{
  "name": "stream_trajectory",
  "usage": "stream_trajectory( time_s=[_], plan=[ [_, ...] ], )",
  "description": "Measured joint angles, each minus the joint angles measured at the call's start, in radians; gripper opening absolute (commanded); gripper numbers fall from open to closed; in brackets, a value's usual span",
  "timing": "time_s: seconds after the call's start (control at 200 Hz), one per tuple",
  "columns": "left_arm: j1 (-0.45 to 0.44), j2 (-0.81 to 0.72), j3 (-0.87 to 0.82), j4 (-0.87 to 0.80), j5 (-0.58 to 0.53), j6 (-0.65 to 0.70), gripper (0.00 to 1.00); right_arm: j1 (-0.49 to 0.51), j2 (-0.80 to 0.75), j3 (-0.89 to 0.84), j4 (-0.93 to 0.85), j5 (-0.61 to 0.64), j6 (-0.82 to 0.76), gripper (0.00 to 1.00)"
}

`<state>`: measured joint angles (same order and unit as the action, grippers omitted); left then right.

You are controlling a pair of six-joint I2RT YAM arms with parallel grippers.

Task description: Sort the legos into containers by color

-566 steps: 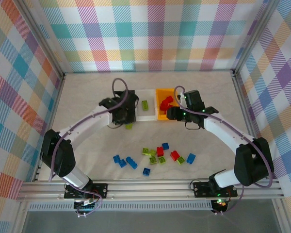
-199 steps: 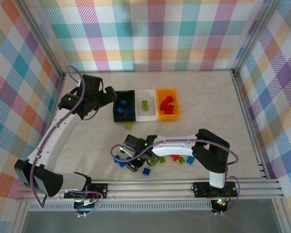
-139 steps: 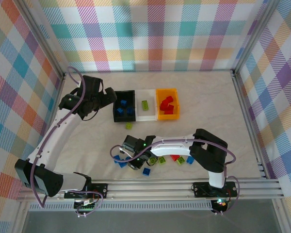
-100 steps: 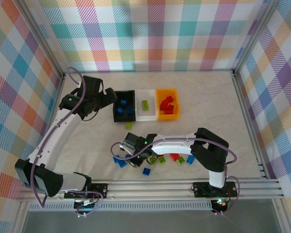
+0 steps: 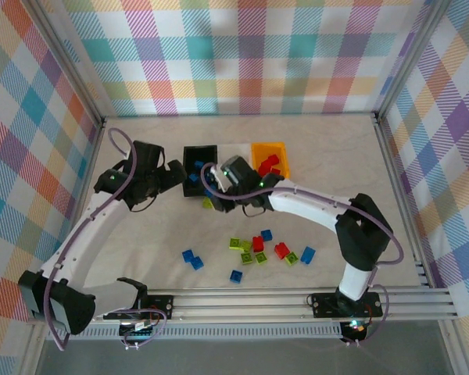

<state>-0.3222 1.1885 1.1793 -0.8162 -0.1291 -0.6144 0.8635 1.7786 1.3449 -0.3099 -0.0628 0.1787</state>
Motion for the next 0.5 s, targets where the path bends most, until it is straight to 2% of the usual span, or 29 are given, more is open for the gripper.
stream_trajectory(
  time_s=[0.215,0.5],
  plan=[
    [0.0,-0.067,-0.094,0.006,0.029,-0.018,1.0,-0.081,0.167,0.19,0.041,-0.048,0.027,0.11],
    [-0.01,-0.104,-0.174,0.012,0.086,-0.026,1.0,-0.125,0.299,0.349,0.04,-0.105,0.079,0.35]
  ],
)
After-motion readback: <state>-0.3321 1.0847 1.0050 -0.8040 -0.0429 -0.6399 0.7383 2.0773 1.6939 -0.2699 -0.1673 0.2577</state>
